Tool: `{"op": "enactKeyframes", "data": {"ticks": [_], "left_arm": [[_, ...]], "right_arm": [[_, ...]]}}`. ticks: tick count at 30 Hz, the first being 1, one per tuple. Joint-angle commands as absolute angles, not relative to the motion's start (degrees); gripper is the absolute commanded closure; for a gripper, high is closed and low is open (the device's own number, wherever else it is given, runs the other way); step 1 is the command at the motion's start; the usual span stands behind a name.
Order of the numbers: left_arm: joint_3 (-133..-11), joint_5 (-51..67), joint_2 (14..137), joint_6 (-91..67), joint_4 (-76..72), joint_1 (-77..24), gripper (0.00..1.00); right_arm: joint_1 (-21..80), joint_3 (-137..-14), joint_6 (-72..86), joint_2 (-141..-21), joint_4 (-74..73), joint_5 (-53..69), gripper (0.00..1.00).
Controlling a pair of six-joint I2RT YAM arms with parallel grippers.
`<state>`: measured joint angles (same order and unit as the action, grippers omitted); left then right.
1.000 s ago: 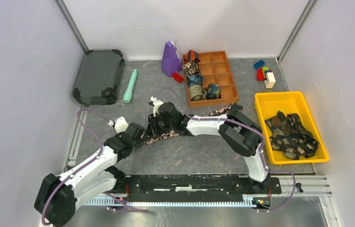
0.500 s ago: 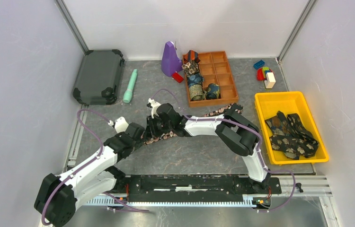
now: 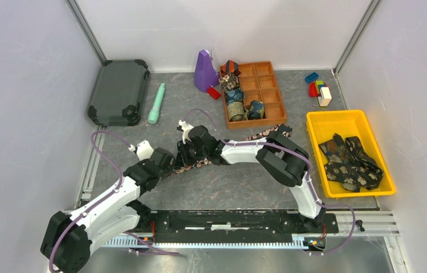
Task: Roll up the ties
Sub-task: Roll the tie at the center of the board.
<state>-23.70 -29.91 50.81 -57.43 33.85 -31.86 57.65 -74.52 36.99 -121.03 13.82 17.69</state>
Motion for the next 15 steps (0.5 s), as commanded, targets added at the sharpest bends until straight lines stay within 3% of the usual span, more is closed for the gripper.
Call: {"op": "enactKeyframes", "data": {"ticks": [1,15], "left_arm": [[-25.41,-32.18,48.91,-55.71,33.95,-31.58,0.3],[-18.33,-25.49,40.06,-54.67,25.99,-27.73,0.4]], "right_arm": [[57.83,-74.25,35.93,-121.55,15.56,17.18,0.8],[56.95,-71.46,35.75,-121.71,17.3,17.88,0.83]]}}
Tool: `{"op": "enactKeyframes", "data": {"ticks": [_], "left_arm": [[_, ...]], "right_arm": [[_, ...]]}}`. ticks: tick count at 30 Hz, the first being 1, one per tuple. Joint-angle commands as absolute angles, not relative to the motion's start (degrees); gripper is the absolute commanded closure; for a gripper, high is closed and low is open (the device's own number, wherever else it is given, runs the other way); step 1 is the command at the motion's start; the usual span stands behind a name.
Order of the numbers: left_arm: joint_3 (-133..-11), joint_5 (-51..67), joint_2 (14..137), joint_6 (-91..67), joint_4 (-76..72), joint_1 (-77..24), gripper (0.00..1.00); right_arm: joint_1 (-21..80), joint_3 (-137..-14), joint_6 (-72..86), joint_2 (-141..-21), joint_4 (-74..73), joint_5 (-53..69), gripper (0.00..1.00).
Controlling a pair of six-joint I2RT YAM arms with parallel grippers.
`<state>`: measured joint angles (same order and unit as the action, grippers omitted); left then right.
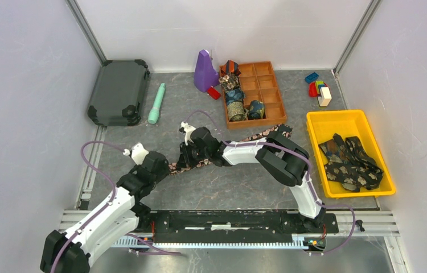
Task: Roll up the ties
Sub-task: Roll the tie at the center of the board.
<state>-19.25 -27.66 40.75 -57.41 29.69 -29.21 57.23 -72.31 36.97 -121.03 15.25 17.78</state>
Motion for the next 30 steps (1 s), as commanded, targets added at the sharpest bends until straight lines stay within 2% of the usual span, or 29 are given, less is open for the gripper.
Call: {"op": "enactKeyframes", "data": {"ticks": [1,10,26,28,30], "left_arm": [[-18.08,-25.49,39.8,-54.92,25.72,-27.46,0.41],[-14.91,-21.02,38.88,-56.65,20.95,-26.54,0.46],[-9.93,-21.42,32.63,-60.9,20.24,-26.59,0.57],[-9.76,-21.38,32.63,-61.0,19.84,-26.55,0.6],[-9.46,-20.87,32.81,-60.72,18.83,-26.54,0.73]], "right_arm": [[56.91,-71.46,35.77,-121.85,17.26,17.97,0.83],[56.78,-71.41,35.78,-122.83,17.63,18.45,0.84],[56.54,-71.46,35.71,-124.75,17.62,18.62,0.84],[56.47,-71.58,35.76,-124.91,17.5,18.63,0.84],[56.52,-71.63,35.71,-125.0,17.47,18.61,0.84]]}}
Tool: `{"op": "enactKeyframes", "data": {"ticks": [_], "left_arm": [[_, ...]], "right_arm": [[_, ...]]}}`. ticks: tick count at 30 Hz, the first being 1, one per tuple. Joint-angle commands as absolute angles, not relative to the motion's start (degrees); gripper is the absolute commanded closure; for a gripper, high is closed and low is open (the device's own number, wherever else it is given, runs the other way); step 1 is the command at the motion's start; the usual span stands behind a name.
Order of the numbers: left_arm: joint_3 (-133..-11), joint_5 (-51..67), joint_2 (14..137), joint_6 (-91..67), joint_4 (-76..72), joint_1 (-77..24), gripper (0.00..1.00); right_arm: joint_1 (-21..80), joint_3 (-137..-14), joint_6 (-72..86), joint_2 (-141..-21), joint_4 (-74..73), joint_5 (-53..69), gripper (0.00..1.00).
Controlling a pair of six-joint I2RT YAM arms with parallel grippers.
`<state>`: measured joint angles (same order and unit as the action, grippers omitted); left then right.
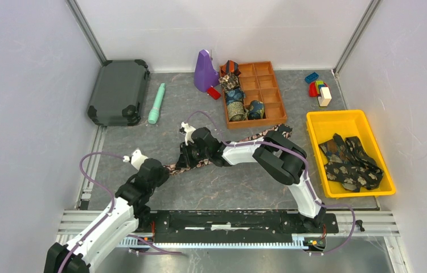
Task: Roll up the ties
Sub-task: Roll the tie at the center of the board.
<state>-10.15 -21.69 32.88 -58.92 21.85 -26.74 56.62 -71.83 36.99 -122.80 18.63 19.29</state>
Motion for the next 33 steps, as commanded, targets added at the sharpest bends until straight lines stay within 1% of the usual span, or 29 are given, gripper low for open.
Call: {"op": "enactKeyframes", "data": {"ticks": [1,2,4,5,8,12,14,17,25,33], "left_arm": [[-9.41,-20.57,33.03,-60.44,18.1,-26.54,0.79],[-9.45,-20.4,33.25,-60.07,17.78,-26.59,0.86],[-10.15,-20.48,34.3,-59.41,17.9,-26.56,0.97],[-10.79,-20.49,35.02,-58.93,18.05,-26.55,0.98],[-12.8,-21.24,37.05,-58.03,19.25,-26.55,0.98],[-15.72,-22.07,40.0,-56.74,20.95,-26.54,0.98],[-17.54,-22.45,41.58,-55.71,22.02,-26.63,0.98],[-20.24,-23.36,43.66,-54.23,23.61,-26.82,0.98],[-22.87,-25.1,46.29,-52.32,24.75,-28.13,0.98],[-26.02,-27.51,48.43,-49.89,27.81,-30.12,0.98]], "right_arm": [[56.5,-71.63,35.72,-124.98,17.41,18.62,0.84],[56.51,-71.64,35.72,-124.9,17.45,18.63,0.84],[56.52,-72.13,35.61,-124.68,17.35,18.8,0.84],[56.51,-72.86,35.26,-124.63,16.89,19.27,0.84],[56.51,-76.49,33.37,-123.78,13.84,19.52,0.8],[56.51,-79.34,31.07,-120.89,10.19,18.11,0.7],[56.51,-79.03,30.83,-119.28,9.63,17.6,0.69],[56.51,-77.64,31.14,-117.76,10.09,17.45,0.69],[56.49,-76.69,32.91,-118.01,9.49,16.41,0.78],[57.21,-77.61,34.12,-121.34,11.05,17.97,0.79]]}}
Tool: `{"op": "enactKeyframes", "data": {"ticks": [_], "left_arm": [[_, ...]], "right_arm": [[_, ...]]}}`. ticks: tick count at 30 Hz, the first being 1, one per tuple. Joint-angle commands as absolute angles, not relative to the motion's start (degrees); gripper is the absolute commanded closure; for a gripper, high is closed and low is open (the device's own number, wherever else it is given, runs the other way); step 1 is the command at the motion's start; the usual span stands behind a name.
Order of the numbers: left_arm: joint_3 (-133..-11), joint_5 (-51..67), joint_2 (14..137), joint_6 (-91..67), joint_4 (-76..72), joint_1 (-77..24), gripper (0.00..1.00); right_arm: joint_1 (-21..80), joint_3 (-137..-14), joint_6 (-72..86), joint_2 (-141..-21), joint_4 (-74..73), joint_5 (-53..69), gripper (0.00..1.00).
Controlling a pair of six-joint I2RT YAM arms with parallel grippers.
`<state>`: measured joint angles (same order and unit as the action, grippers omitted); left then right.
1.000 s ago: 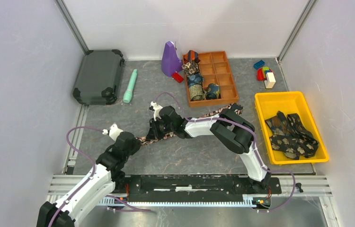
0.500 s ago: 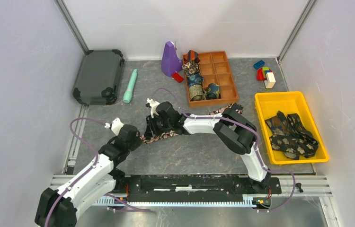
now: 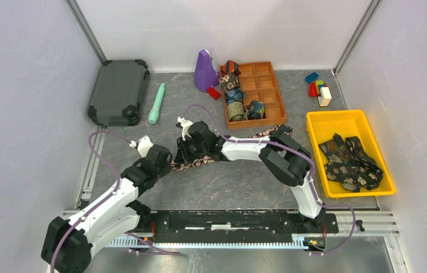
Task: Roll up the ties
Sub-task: Roll the tie at the center of the board.
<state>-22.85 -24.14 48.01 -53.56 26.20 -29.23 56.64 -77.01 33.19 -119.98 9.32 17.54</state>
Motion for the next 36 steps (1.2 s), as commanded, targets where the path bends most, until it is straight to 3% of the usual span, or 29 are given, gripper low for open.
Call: {"op": "enactKeyframes", "data": {"ticks": [1,36], "left_arm": [[-26.37,-27.7,48.51,-49.76,28.09,-30.29,0.98],[-37.45,-42.89,62.66,-50.15,38.49,-36.14,0.98]], "right_arm": [[57.28,-77.8,34.29,-121.78,11.29,18.21,0.8],[58.1,-82.04,39.06,-124.88,14.73,21.06,0.81]]}}
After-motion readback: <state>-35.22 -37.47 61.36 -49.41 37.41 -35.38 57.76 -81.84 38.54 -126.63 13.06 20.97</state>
